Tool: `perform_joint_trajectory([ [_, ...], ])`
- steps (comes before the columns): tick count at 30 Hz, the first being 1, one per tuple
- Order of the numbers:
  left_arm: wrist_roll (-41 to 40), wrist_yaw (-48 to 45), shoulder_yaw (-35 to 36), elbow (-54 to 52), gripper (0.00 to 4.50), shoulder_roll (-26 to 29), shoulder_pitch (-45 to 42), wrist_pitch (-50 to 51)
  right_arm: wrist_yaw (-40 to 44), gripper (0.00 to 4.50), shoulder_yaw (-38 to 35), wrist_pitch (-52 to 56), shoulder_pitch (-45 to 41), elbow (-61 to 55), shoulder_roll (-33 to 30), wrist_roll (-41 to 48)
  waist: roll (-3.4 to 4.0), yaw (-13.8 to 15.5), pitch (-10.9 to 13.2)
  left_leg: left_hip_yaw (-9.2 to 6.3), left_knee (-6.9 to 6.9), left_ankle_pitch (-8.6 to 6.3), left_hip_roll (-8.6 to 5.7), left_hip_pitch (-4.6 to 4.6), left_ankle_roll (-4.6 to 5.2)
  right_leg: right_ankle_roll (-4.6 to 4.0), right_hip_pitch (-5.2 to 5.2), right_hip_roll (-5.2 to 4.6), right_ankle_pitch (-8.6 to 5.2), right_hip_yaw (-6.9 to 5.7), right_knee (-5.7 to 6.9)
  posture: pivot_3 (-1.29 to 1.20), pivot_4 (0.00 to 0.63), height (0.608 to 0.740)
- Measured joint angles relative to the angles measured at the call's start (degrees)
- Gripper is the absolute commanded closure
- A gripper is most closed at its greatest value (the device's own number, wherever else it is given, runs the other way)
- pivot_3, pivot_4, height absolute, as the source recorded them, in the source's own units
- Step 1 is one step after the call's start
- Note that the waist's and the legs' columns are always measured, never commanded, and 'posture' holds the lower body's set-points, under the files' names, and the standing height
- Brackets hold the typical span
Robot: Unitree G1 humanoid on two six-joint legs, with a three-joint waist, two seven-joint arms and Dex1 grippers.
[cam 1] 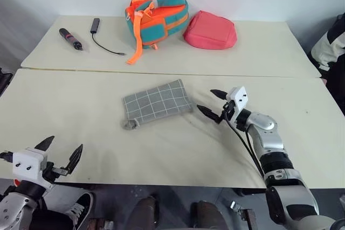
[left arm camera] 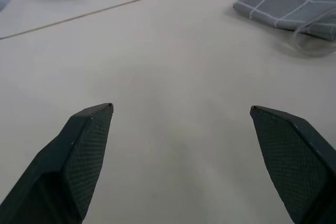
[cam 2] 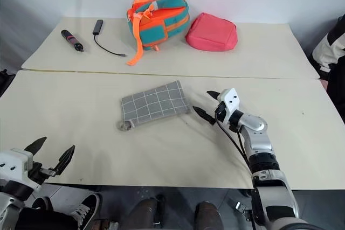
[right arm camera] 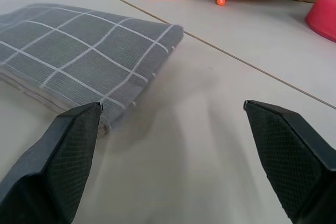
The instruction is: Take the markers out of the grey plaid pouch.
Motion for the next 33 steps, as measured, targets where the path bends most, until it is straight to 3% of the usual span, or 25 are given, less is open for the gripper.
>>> perform_joint_trajectory([
  [10, 1.5, -0.3, -1.1, 0.2, 0.06, 2.1, -3.7, 1.5, -0.4, 0.0, 0.0, 0.2, 0.0, -0.1, -0.1, 0.2, 0.0, -0.1, 0.0, 0.23, -0.01, -0.08, 0.05, 0.15, 0.01, -0.01, 0.03, 0.04, 0.01, 0.22, 0.01, 0.0, 0.15, 0.74],
  [13, 1.9, -0.6, -1.4, 2.6, 0.0, 2.6, -6.2, 0.2, -0.2, 0.61, -0.2, 2.7, 0.1, -2.1, 0.6, 2.2, 0.0, -0.1, 0.0, 0.26, -0.01, -0.1, 0.15, 0.2, -0.03, -0.01, 0.03, 0.08, 0.01, 0.25, 0.02, 0.0, 0.15, 0.74],
  [20, 6.7, -1.8, -7.5, 12.4, 0.0, 5.3, -18.5, -6.0, -3.0, 3.09, 2.0, 6.1, -2.8, -6.2, 8.9, 2.8, 0.0, -0.6, 0.0, 0.47, -0.04, -0.12, 0.23, 0.37, -0.09, -0.06, -0.01, 0.19, 0.04, 0.33, 0.18, 0.0, 0.15, 0.74],
  [24, 11.8, -2.3, -12.6, 20.2, 0.0, 7.4, -25.3, -12.1, -8.2, 4.47, 4.7, 3.2, -7.6, -1.8, 13.1, -1.4, -0.02, -1.3, 0.0, 0.6, -0.08, -0.11, 0.21, 0.46, -0.1, -0.07, -0.09, 0.32, 0.04, 0.3, 0.33, 0.0, 0.15, 0.74],
  [33, 21.0, -4.5, -22.0, 34.1, 0.0, 12.1, -32.3, -26.8, -19.8, 4.47, 10.2, -1.6, -14.8, 15.1, 15.4, -13.6, -0.12, -1.5, -0.1, 1.2, -0.26, -0.08, 0.29, 0.48, -0.04, -0.22, -0.65, 0.04, 0.12, -0.22, 0.65, 0.0, 0.15, 0.74],
])
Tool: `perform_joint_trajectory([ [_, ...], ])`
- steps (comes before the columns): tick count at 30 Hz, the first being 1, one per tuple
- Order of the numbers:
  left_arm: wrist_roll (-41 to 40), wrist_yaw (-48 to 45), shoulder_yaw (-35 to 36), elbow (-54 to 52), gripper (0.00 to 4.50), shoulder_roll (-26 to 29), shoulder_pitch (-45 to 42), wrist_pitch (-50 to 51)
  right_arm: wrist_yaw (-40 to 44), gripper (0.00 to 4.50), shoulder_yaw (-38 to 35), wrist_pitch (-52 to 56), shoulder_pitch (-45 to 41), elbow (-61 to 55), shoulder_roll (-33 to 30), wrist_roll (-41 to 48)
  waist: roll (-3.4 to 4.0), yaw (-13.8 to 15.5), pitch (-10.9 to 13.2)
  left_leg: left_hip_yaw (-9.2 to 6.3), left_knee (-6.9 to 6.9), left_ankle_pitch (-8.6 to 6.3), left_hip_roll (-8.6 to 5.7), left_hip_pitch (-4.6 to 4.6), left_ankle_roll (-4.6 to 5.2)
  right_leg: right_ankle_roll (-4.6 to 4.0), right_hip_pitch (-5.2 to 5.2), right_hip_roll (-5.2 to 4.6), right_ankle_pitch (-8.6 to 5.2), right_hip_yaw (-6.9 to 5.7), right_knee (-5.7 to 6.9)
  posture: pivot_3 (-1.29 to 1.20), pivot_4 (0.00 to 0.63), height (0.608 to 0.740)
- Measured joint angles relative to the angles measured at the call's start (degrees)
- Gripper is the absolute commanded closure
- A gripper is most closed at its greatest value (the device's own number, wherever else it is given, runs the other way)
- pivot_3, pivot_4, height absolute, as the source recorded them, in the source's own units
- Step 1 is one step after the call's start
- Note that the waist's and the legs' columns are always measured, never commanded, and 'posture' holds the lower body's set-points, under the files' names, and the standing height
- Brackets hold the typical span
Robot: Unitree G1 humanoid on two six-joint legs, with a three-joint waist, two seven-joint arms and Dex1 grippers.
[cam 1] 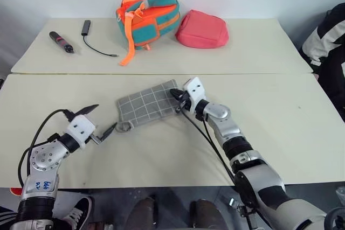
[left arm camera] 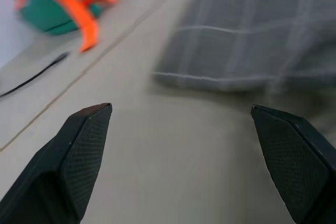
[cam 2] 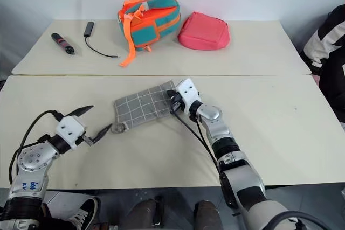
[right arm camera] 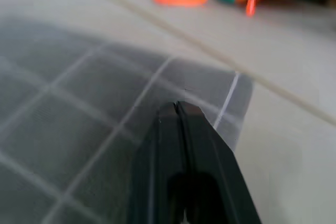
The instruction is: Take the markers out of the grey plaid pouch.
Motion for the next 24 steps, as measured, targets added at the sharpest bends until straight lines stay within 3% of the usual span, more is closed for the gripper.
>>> perform_joint_trajectory([
  [14, 16.0, 10.3, -11.6, 20.1, 0.0, 1.6, -17.8, -17.4, -0.3, 4.47, 0.1, -0.9, -0.9, 2.7, -0.5, -1.3, -0.11, 0.2, -0.1, 0.21, 0.16, -0.01, 0.15, 0.2, 0.18, -0.17, -0.13, -0.08, 0.14, -0.04, 0.59, 0.0, 0.15, 0.74],
  [18, 16.8, 10.5, -14.0, 23.0, 0.94, 1.5, -19.9, -19.8, 0.0, 4.5, -0.1, -0.7, -0.6, 2.3, -0.7, -1.3, -0.11, 0.2, -0.1, 0.25, 0.19, 0.01, 0.15, 0.2, 0.18, -0.17, -0.13, -0.12, 0.14, -0.06, 0.61, 0.0, 0.15, 0.74],
  [24, 15.2, 9.0, -15.6, 24.1, 3.02, 1.2, -20.0, -21.0, 0.1, 4.5, -0.1, -0.7, -0.3, 1.8, -0.9, -1.3, -0.11, 0.2, -0.1, 0.26, 0.2, -0.01, 0.15, 0.19, 0.19, -0.17, -0.13, -0.15, 0.14, -0.08, 0.6, 0.0, 0.15, 0.74],
])
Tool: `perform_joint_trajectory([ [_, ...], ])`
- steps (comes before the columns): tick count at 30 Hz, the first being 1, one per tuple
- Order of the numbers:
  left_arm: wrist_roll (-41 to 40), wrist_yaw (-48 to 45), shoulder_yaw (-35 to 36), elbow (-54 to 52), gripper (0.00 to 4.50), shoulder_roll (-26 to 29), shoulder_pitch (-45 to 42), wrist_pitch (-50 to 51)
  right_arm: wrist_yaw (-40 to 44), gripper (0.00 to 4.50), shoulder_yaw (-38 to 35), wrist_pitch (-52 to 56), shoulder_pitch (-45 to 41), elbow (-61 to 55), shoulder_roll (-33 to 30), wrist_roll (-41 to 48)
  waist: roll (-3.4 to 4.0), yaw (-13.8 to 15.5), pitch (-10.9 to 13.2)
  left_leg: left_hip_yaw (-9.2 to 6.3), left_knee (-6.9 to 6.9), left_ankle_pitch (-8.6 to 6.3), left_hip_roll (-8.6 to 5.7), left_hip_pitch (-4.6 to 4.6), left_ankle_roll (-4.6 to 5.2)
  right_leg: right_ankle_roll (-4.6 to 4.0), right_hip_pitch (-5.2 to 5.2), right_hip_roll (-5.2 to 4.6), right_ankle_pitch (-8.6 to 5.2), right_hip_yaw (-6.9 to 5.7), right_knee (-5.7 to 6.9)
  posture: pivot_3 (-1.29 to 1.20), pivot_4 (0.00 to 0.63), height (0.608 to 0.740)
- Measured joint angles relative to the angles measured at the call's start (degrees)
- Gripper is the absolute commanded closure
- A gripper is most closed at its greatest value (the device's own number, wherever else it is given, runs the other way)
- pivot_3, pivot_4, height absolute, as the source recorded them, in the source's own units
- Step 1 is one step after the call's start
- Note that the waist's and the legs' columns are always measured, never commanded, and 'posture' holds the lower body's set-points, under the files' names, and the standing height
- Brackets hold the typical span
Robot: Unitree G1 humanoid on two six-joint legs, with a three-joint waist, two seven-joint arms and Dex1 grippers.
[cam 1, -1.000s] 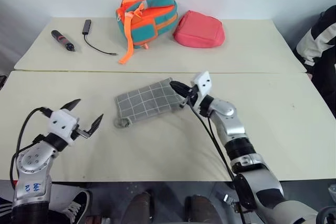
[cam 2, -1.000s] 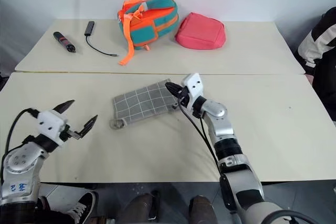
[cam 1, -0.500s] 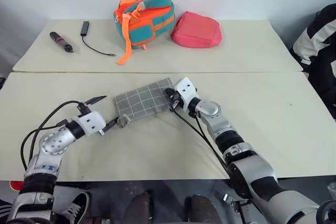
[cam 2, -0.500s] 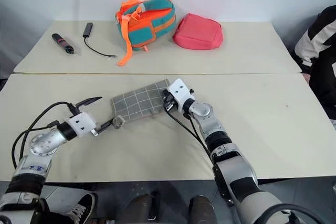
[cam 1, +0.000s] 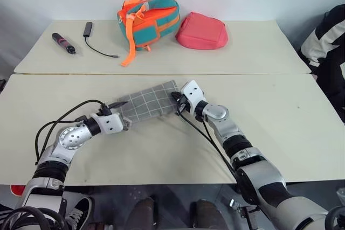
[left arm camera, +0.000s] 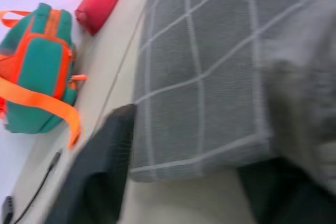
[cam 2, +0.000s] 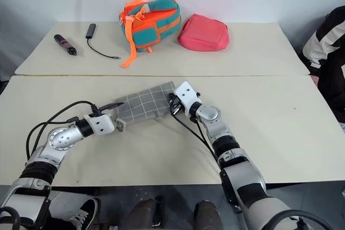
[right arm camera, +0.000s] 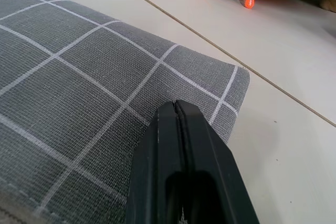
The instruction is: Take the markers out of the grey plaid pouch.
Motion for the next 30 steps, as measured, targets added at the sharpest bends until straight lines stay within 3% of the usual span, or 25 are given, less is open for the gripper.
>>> perform_joint_trajectory([
  [5, -2.5, -1.1, 0.2, -0.8, 4.48, 0.5, 0.1, -0.7, 1.0, 4.5, -0.8, 0.5, 1.0, -1.3, -0.1, 0.5, 0.09, -0.1, -0.1, 0.07, -0.01, 0.0, 0.01, 0.01, -0.03, 0.0, -0.01, -0.02, 0.0, -0.06, -0.03, 0.0, 0.15, 0.74],
  [8, -4.0, -2.3, 0.2, -1.8, 4.5, 0.5, 0.8, -0.7, 3.3, 4.1, -1.2, 1.4, 2.3, -3.2, -0.9, 1.7, 0.13, -0.1, -0.1, 0.16, 0.0, -0.01, 0.01, 0.02, -0.02, 0.01, -0.01, -0.04, 0.0, -0.06, -0.09, 0.0, 0.15, 0.74],
  [15, -5.5, -3.3, 0.6, -6.8, 4.5, -0.2, 2.9, 3.5, 11.8, 1.81, -3.1, 13.1, 7.9, -17.5, -3.8, 8.8, 0.13, 0.1, -0.1, 0.26, 0.0, -0.11, 0.06, -0.03, 0.16, 0.03, -0.01, -0.07, 0.01, -0.1, -0.14, 0.0, 0.15, 0.74],
  [20, -3.2, -0.4, 1.1, -17.3, 4.5, -3.9, 6.7, 12.2, 22.1, 0.06, -1.0, 30.2, 16.5, -42.7, -9.9, 17.9, 0.12, 0.9, -0.1, 0.38, 0.15, -0.6, 0.05, -0.08, 0.28, 0.09, 0.05, -0.12, 0.04, -0.12, -0.43, 0.0, 0.15, 0.74],
  [25, 5.0, 4.4, -0.5, -25.4, 4.5, -6.4, 7.8, 19.2, 19.2, 0.02, 1.4, 42.2, 18.2, -54.8, -7.5, 22.1, 0.13, 1.4, -0.1, 0.56, 0.15, -0.63, 0.12, -0.06, 0.22, 0.25, 0.03, -0.09, 0.13, -0.06, -0.68, 0.0, 0.15, 0.74],
  [30, 11.4, 7.8, -2.5, -30.7, 4.5, -9.4, 7.9, 25.4, 16.2, 0.02, 5.9, 43.1, 19.7, -56.8, -5.8, 20.7, 0.13, 2.3, -0.1, 0.59, 0.19, -0.68, 0.09, -0.07, 0.31, 0.39, -0.07, -0.15, 0.23, -0.05, -0.84, 0.0, 0.15, 0.74],
])
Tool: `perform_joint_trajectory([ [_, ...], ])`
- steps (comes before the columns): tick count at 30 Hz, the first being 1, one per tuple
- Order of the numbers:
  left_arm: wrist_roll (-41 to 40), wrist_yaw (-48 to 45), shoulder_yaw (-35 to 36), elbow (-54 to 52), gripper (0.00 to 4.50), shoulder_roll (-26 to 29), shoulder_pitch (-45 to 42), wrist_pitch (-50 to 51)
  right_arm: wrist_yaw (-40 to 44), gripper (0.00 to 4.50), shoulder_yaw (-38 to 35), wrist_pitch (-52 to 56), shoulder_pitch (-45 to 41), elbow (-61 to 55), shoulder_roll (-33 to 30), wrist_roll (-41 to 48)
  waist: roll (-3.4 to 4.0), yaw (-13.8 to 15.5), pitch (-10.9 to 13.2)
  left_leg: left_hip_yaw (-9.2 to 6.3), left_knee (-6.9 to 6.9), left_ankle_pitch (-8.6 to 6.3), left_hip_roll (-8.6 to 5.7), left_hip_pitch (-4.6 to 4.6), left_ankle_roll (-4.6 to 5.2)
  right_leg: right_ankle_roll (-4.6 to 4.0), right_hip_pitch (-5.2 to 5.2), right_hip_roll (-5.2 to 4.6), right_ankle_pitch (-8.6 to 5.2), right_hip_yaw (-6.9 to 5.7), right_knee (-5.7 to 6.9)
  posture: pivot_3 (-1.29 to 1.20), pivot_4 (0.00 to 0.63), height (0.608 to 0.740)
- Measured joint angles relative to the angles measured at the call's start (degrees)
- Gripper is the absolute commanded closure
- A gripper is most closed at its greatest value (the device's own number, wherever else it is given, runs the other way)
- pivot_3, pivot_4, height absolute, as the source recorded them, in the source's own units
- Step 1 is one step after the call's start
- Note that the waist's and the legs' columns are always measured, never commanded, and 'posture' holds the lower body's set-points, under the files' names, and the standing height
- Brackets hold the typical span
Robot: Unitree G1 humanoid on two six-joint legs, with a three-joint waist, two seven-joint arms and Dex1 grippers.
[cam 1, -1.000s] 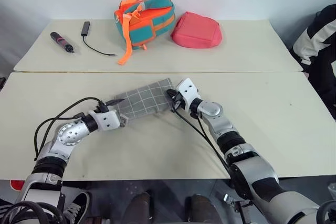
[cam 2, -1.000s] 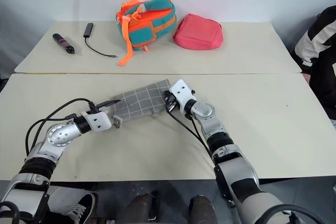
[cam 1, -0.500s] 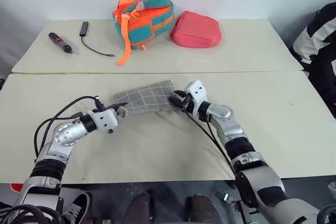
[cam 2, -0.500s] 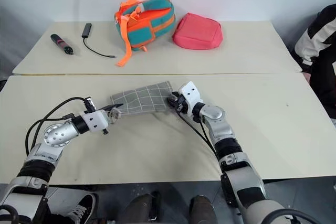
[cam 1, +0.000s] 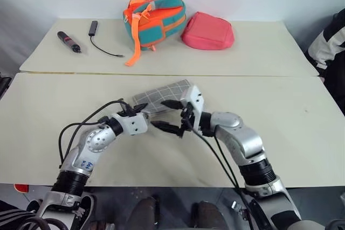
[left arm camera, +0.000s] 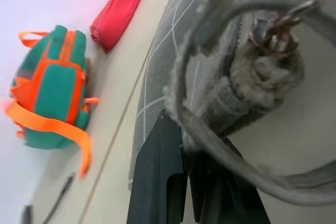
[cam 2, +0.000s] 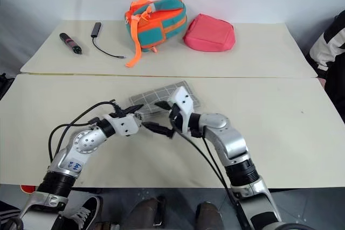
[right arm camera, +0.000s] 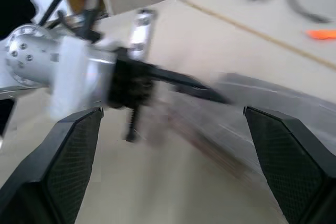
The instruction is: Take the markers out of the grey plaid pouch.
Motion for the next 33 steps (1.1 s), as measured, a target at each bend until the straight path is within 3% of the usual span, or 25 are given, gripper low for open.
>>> perform_joint_trajectory([
  [6, 5.0, 2.0, -2.8, -2.7, 4.5, -1.8, -1.1, 4.9, 1.0, 0.02, -1.4, -0.8, 2.4, 1.2, -5.7, -0.3, 0.0, 0.8, 0.0, 0.13, 0.01, -0.11, -0.01, -0.02, 0.2, 0.08, 0.04, -0.35, 0.2, 0.06, -0.26, 0.0, 0.15, 0.74],
  [12, 4.9, 2.3, -3.2, -3.3, 4.5, -3.1, -1.5, 7.8, 4.1, 0.02, -3.2, 1.7, 7.5, 0.7, -12.0, 1.1, 0.0, 0.9, 0.0, 0.23, 0.01, -0.1, 0.01, -0.05, 0.21, 0.08, 0.13, -0.41, 0.2, -0.01, -0.26, 0.0, 0.15, 0.74],
  [25, 4.8, 2.3, -5.0, -4.8, 4.5, -5.5, -1.9, 10.6, -6.6, 0.02, -3.7, 4.2, 11.0, 0.7, 4.4, 4.3, -0.04, 0.5, 0.0, 0.34, 0.01, -0.05, 0.19, -0.04, -0.06, 0.03, 0.03, 0.0, 0.24, -0.06, -0.26, 0.0, 0.15, 0.74],
  [28, 4.8, 2.3, -5.2, -5.4, 4.5, -5.5, -1.6, 10.7, -7.1, 0.57, -3.5, 4.2, 10.6, 1.7, 6.3, 4.6, -0.04, 0.5, 0.0, 0.36, 0.0, -0.09, 0.28, -0.04, -0.09, -0.01, 0.01, 0.02, 0.25, -0.08, -0.29, 0.0, 0.15, 0.74],
  [33, 4.8, 2.3, -5.4, -5.6, 4.5, -5.5, -1.5, 11.0, -8.1, 2.28, -3.1, 4.2, 9.8, 4.0, 8.9, 5.0, -0.04, 0.5, 0.0, 0.39, 0.0, -0.11, 0.29, -0.05, -0.08, -0.04, 0.0, 0.01, 0.28, -0.07, -0.3, 0.0, 0.15, 0.74],
])
